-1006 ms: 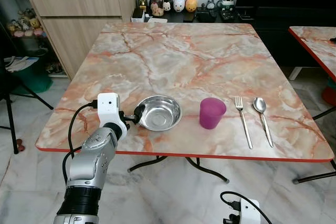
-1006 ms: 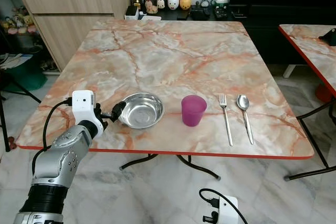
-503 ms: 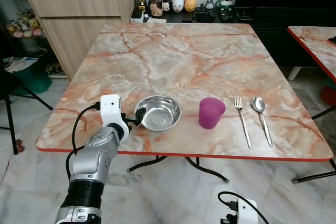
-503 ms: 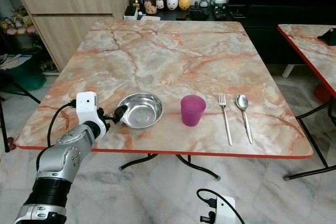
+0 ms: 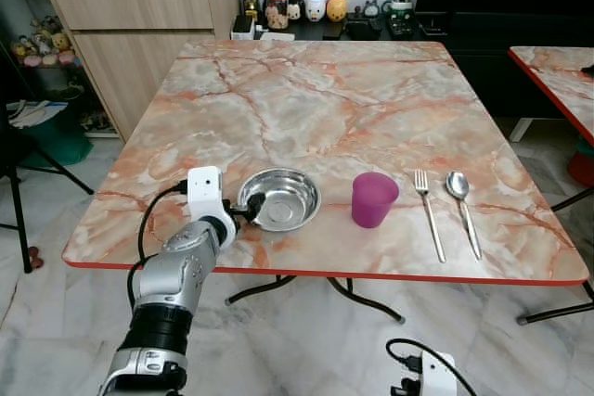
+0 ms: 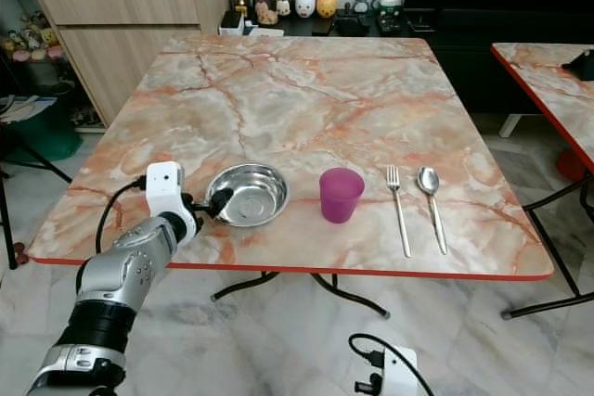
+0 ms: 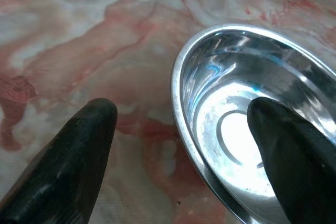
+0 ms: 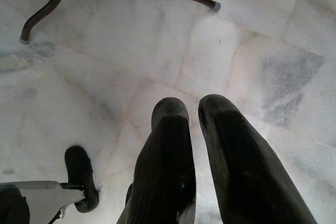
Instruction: Setting the table
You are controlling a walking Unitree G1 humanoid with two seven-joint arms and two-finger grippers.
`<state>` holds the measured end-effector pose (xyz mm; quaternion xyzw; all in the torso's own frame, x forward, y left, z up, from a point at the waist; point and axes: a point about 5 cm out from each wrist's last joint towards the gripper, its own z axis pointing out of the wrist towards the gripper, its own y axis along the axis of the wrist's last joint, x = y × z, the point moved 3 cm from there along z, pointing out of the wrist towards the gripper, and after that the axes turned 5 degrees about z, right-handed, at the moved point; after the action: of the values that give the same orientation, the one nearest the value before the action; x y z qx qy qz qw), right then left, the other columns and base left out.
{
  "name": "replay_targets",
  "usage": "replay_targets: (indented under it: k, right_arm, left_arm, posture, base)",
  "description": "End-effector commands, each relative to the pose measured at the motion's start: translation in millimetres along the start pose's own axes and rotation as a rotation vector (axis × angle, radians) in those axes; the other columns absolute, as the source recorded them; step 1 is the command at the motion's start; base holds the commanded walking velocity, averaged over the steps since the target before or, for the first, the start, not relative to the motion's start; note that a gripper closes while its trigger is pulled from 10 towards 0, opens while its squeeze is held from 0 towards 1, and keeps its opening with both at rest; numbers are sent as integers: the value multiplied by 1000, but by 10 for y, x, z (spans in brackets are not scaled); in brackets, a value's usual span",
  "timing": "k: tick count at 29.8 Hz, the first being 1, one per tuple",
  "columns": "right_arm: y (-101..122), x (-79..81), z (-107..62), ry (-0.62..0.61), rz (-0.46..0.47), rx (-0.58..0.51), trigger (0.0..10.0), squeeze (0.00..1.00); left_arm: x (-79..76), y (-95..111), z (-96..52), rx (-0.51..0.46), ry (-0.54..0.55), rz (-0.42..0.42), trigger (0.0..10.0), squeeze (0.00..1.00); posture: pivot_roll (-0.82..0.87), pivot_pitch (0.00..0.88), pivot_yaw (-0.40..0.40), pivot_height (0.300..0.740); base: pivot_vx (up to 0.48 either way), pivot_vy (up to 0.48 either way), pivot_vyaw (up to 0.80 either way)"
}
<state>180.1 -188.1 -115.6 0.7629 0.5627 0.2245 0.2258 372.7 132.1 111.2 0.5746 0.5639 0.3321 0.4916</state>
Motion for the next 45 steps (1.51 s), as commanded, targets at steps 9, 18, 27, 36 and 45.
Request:
replay_targets:
  k: [9,18,27,36,45]
  right_arm:
    - [9,38,4,4,-3,-5,10000,0]
    - [22,201,17,18,-4,-9,10000,0]
    - [-8,244,10,19,-5,-7,10000,0]
    - [-27,255,5,20,-6,-6,10000,0]
    - [0,245,13,20,-5,-7,10000,0]
  left_arm:
    - [11,52,74,-6,30,-12,10000,0]
    - [-6,69,97,-4,34,11,10000,0]
    - [-1,12,97,26,37,48,3961,0]
    - [-49,6,97,51,11,49,10000,0]
    - [-35,0,97,60,21,69,0,0]
  posture:
    - [52,0,-2,740]
    - [51,0,0,740]
    - [54,0,0,740]
    - [53,0,0,740]
    - [53,0,1,740]
  base:
    - [0,0,0]
    - [0,0,0]
    - [0,0,0]
    - [0,0,0]
    - [0,0,0]
